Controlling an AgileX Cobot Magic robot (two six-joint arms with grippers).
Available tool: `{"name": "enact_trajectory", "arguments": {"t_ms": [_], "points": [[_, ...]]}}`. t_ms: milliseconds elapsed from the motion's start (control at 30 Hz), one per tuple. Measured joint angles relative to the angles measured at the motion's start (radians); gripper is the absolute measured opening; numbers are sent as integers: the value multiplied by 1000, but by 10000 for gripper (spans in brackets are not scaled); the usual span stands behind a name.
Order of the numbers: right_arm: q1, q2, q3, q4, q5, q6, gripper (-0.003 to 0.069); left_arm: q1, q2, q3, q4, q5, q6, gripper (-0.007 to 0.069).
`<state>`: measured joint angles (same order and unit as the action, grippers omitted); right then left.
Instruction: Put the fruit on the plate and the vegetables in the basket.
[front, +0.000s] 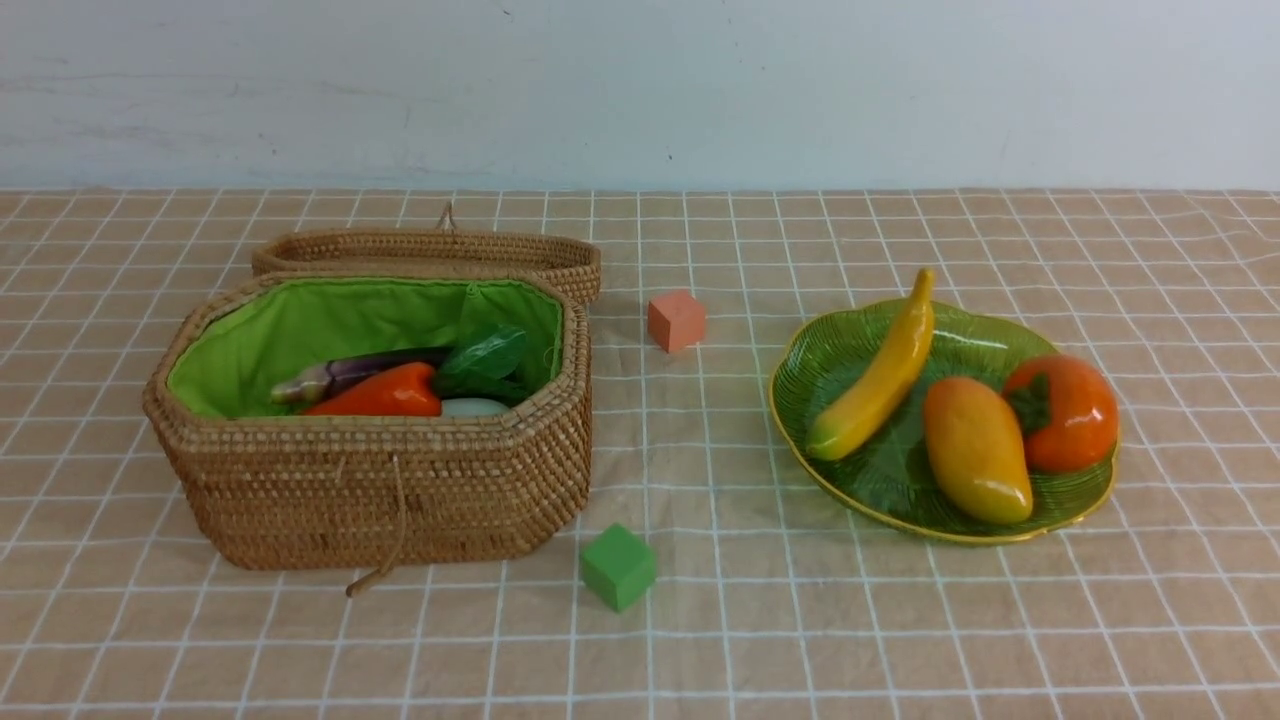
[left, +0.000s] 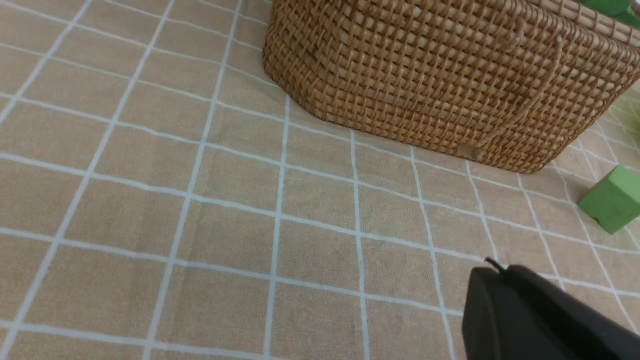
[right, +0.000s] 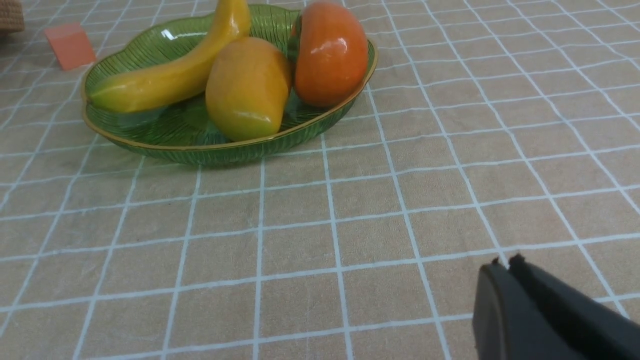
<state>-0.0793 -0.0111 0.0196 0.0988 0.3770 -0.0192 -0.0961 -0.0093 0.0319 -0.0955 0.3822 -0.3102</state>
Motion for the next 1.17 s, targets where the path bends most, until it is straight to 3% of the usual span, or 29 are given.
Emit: {"name": "enact_trajectory", "arguments": {"t_ms": [1167], "points": [[0,0,-1,1,2,19,55,0,0,0,0,0,-1,-13]]}}
